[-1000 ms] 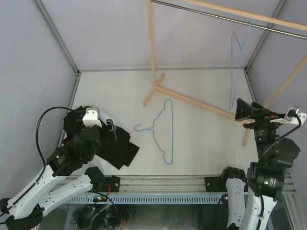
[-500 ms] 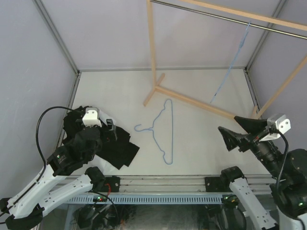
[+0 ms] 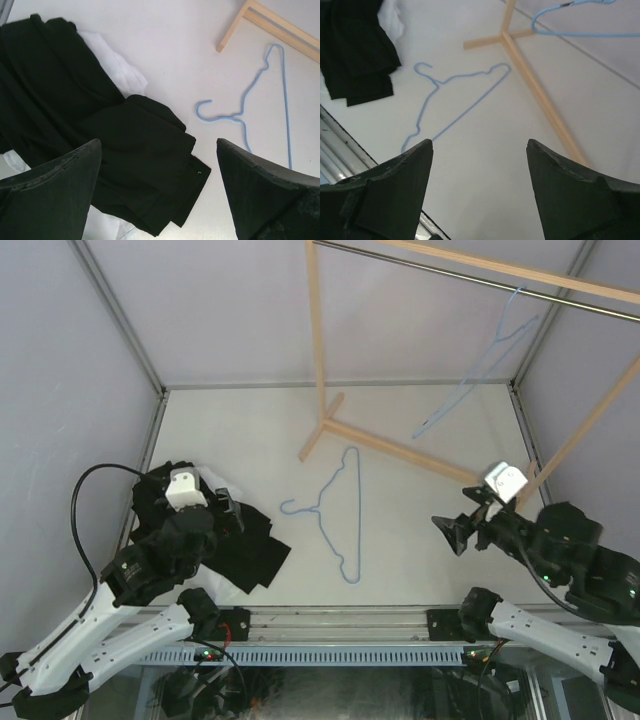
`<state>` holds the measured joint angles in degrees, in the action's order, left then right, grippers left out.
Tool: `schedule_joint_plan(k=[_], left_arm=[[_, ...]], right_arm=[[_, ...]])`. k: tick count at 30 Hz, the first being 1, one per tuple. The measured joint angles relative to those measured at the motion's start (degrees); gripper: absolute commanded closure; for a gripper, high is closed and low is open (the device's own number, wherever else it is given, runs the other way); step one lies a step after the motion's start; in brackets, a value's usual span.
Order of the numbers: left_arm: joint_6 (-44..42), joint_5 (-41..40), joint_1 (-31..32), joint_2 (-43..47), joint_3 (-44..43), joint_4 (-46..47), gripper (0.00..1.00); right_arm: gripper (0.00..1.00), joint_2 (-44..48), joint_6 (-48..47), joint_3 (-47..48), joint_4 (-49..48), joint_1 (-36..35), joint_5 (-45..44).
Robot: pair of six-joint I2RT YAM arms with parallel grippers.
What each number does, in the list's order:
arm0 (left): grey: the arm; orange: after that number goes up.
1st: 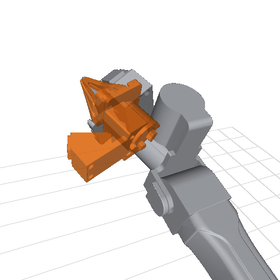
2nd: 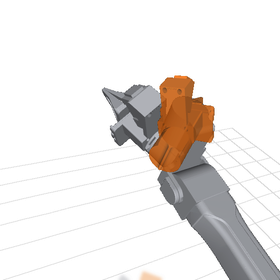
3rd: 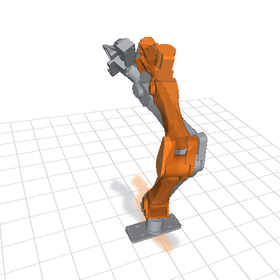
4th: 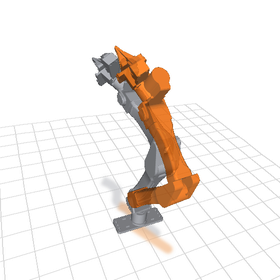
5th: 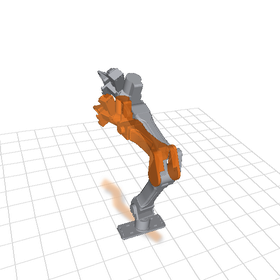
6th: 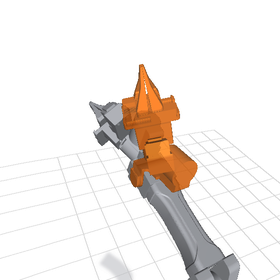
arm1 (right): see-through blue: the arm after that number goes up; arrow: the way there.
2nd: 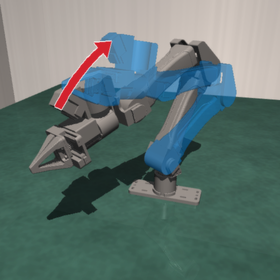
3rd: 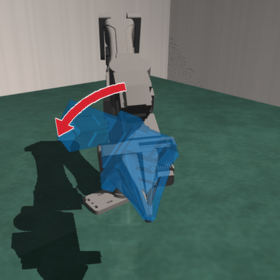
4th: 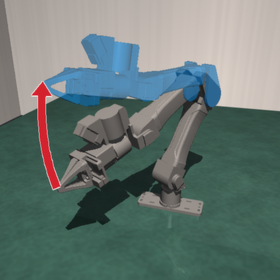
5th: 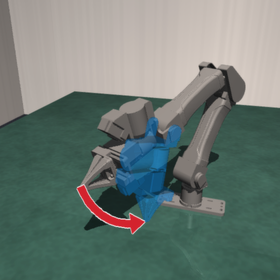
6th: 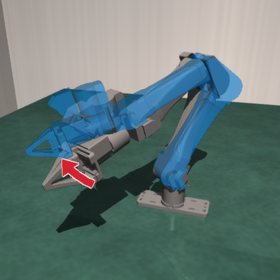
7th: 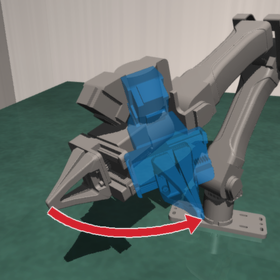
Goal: Place the shirt on the hanger
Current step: Place the hanger at the clothesline, then pick up the hanger at the center of the board.
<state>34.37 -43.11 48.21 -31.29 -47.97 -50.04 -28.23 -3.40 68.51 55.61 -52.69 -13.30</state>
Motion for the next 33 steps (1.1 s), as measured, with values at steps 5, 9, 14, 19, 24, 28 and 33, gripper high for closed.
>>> schedule_joint_plan(k=[5, 9, 14, 19, 24, 28, 33], left_arm=[[7.3, -2.6, 0.0, 0.0, 0.3, -3.7, 0.00], [12.3, -4.2, -0.1, 0.0, 0.3, -6.5, 0.00], [16.0, -3.9, -3.1, -0.3, 1.0, -8.1, 0.00], [16.0, 2.4, -14.5, -1.0, 5.0, -7.3, 0.00], [15.6, 8.0, -19.3, -0.7, 7.8, -6.1, 0.00], [14.9, 9.4, -20.6, -1.0, 7.3, -5.4, 0.00], [11.6, 9.5, -22.1, -2.3, 4.1, -5.8, 0.00]], right_arm=[[0.24, -4.2, 3.0, -5.4, -3.7, -0.4, -1.9], [0.24, -6.1, 6.9, -10.3, -8.0, -0.5, -1.0], [0.23, -10.3, 12.5, -15.2, -16.0, -4.1, -1.6], [0.23, -16.0, 18.3, -19.7, -20.7, -12.3, -6.2], [0.22, -20.9, 26.8, -23.0, -23.3, -15.7, -9.9], [0.20, -25.0, 33.3, -23.7, -25.2, -15.9, -11.5], [0.18, -31.8, 38.8, -23.8, -27.9, -16.1, -12.9]])
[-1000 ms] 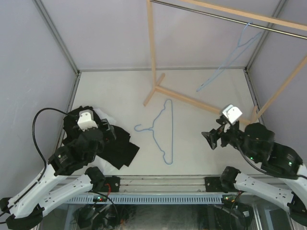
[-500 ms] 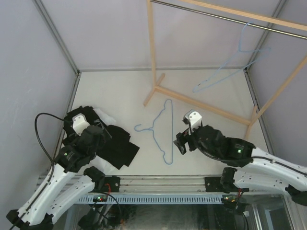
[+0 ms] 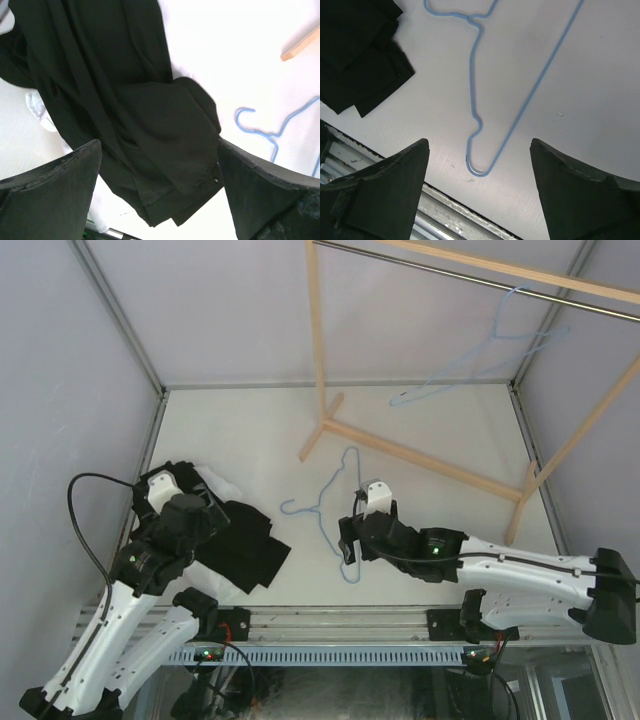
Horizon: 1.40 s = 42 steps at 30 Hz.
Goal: Place the shirt on the hanger
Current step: Pick up the hanger at the center of the board.
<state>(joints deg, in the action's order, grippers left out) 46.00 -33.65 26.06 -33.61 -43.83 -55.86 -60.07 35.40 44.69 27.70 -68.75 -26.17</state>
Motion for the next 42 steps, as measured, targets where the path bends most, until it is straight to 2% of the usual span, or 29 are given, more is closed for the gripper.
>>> schedule_joint_plan(k=[3, 6, 8, 13, 28, 35, 42], left_arm=[[-3.0, 0.0, -0.1, 0.2, -2.8, 0.1, 0.00], [-7.2, 0.3, -0.2, 1.2, -5.1, 0.9, 0.00], [-9.5, 0.5, -0.2, 2.2, -5.5, 1.7, 0.01], [-12.8, 1.3, -0.2, 3.5, -5.5, 2.8, 0.03], [-14.8, 2.4, -0.2, 5.2, -5.3, 5.1, 0.04], [-14.8, 2.4, -0.2, 5.9, -5.3, 5.7, 0.03], [-15.2, 2.6, -0.2, 5.9, -5.3, 5.7, 0.03]], right_arm=[[0.25, -3.7, 2.2, 0.0, -1.6, 0.6, 0.0], [0.44, -6.9, 3.4, 0.0, -3.6, 3.1, 3.0], [0.51, -8.8, 3.5, 0.0, -5.2, 4.9, 5.0], [0.53, -16.2, 3.2, 3.1, -6.3, 8.1, 8.5], [0.56, -43.7, 1.5, 25.3, -1.5, 9.8, 9.7], [0.60, -48.6, 1.7, 30.5, 2.4, 10.0, 8.6], [0.62, -51.2, 1.9, 30.9, 3.6, 11.3, 8.8]])
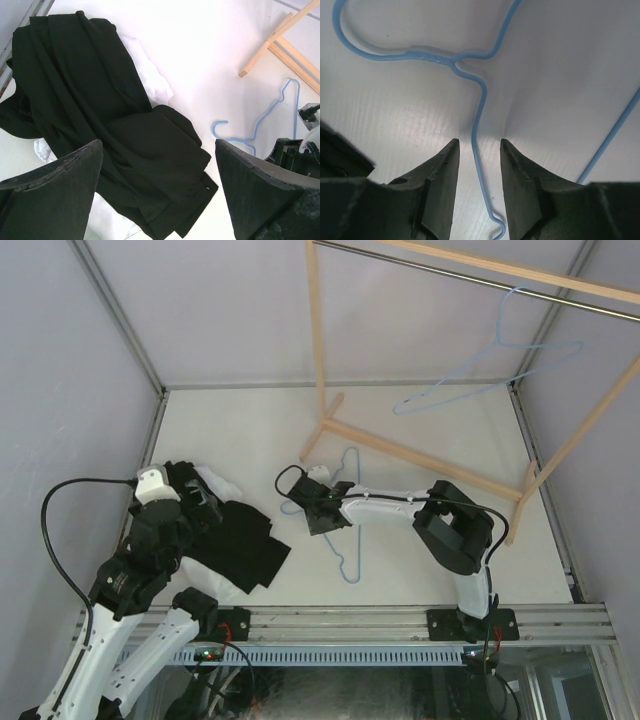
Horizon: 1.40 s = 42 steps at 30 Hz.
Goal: Place the shirt on the hanger
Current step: Pick up the hanger at the center of the board.
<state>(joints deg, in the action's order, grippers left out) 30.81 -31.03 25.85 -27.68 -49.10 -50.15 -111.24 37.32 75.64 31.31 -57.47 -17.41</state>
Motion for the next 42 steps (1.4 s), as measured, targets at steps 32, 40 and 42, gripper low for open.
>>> schedule_joint_plan(k=[32, 40, 42], left_arm=[[-0.5, 4.0, -1.3, 4.4, 4.3, 4.8, 0.00], [4.3, 15.7, -1.3, 6.1, 15.2, 16.1, 0.00], [6.4, 18.9, -1.3, 5.6, 17.6, 20.2, 0.00]], right_arm=[[1.00, 1.7, -2.0, -2.7, -1.0, 0.9, 2.2], [1.00, 16.4, -3.9, -12.2, -4.7, -0.1, 4.3], [1.00, 19.2, -3.9, -14.2, -5.7, -0.1, 5.4]])
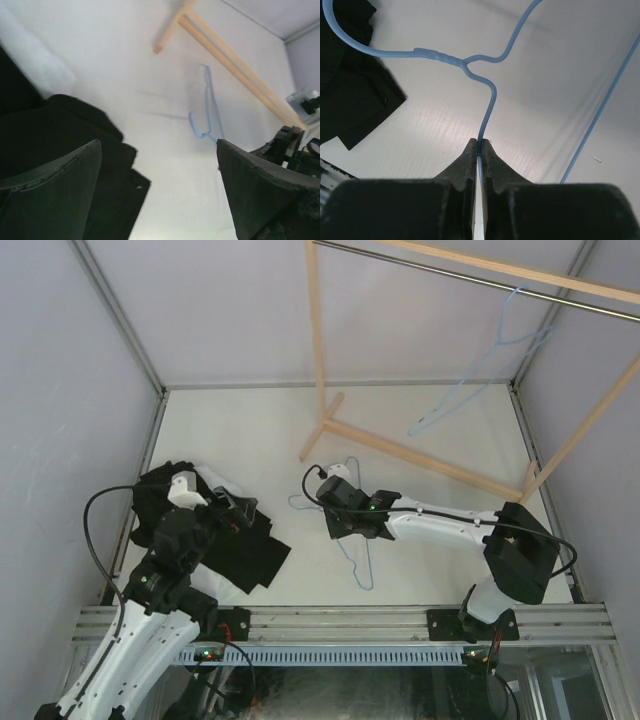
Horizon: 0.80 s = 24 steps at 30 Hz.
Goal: Place the shirt on the hanger
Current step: Pick up the hanger at the center of the board.
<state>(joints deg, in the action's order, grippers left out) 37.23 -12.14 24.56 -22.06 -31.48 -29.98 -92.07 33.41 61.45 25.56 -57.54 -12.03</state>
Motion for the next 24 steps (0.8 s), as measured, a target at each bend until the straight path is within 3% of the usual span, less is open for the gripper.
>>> schedule_joint_plan(k=[7, 11, 17, 24], left_arm=[[6.1, 8.9, 0.0, -9.2, 3.7, 15.4, 0.00], [8.8, 12.9, 0.0, -15.0, 4.9, 22.5, 0.07], [11.3, 16.0, 0.0, -21.6, 7.0, 28.3, 0.11], [14.3, 19.4, 0.0, -25.8, 11.8, 34.6, 0.36]], right_arm=[[1.00, 2.6, 0.2, -4.0, -3.0, -0.4, 2.6], [1.00, 2.7, 0.2, -4.8, -3.8, -0.7, 3.6], [1.00, 3.1, 0.4, -5.1, -5.2, -1.6, 4.3], [1.00, 4.1, 0.5, -5.1, -6.3, -2.3, 4.9]])
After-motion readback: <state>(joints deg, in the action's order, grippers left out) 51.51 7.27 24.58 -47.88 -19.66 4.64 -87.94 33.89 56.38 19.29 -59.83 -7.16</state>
